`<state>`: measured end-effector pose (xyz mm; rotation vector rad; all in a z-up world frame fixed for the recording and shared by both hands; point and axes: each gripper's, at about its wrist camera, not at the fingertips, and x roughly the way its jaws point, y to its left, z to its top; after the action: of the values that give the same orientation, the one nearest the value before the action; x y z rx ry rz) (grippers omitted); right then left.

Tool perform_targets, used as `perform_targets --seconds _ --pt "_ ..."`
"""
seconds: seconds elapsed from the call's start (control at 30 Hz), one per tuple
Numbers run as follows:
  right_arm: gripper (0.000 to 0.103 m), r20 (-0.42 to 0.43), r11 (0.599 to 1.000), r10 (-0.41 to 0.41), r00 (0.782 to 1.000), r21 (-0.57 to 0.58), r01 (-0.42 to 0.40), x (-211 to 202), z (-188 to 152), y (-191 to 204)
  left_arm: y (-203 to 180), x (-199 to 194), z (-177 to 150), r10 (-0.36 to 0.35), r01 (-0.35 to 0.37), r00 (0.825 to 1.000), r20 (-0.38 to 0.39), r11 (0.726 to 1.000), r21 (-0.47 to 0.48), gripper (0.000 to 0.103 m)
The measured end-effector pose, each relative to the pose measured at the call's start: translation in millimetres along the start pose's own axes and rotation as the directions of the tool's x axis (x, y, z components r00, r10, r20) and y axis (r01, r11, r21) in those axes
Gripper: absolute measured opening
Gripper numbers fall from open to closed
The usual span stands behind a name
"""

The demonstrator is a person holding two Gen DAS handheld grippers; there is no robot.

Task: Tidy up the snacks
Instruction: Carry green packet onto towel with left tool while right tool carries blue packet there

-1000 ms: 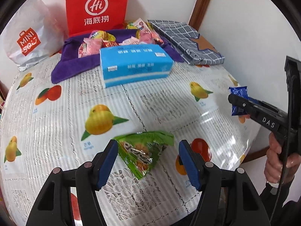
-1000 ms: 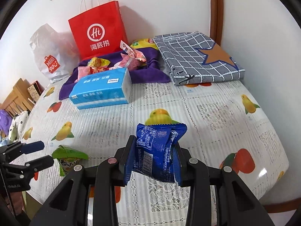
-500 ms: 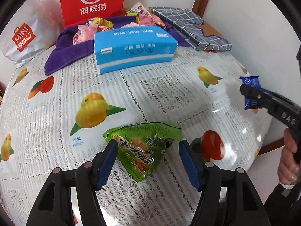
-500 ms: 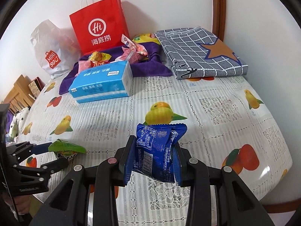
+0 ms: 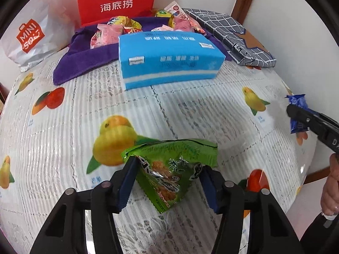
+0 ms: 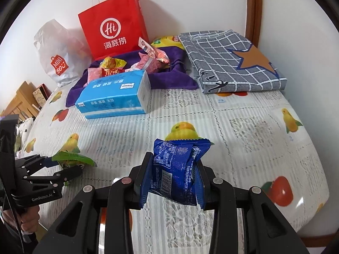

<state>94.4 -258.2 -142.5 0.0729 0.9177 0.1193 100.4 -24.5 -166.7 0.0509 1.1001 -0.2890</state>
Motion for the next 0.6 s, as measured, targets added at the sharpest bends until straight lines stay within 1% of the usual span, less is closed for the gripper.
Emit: perform_targets --seconds 0.07,0.13,0.33,0.6 --pt "0.036 -0.01 1.0 0.011 1.0 -0.001 -0.011 5.8 3.9 0.9 1.5 -1.1 3.8 -0.006 0.006 1.0 0.004 1.0 -0.007 0.052" --pt "0.036 -0.013 1.0 0.021 1.0 -0.007 -0.021 9.9 9.2 3.2 3.9 -2.2 8.0 -0.018 0.018 1.0 0.007 1.0 -0.012 0.049" --pt "0.036 0.001 0.998 0.051 0.999 -0.026 -0.051 10.4 21.2 11.1 12.5 -6.3 19.1 -0.059 0.059 0.998 0.015 0.997 -0.05 0.047" --pt "0.036 0.031 0.995 0.086 0.996 -0.054 -0.084 6.7 41.7 27.9 19.3 -26.2 41.4 -0.056 0.059 0.997 0.054 0.997 -0.056 0.046"
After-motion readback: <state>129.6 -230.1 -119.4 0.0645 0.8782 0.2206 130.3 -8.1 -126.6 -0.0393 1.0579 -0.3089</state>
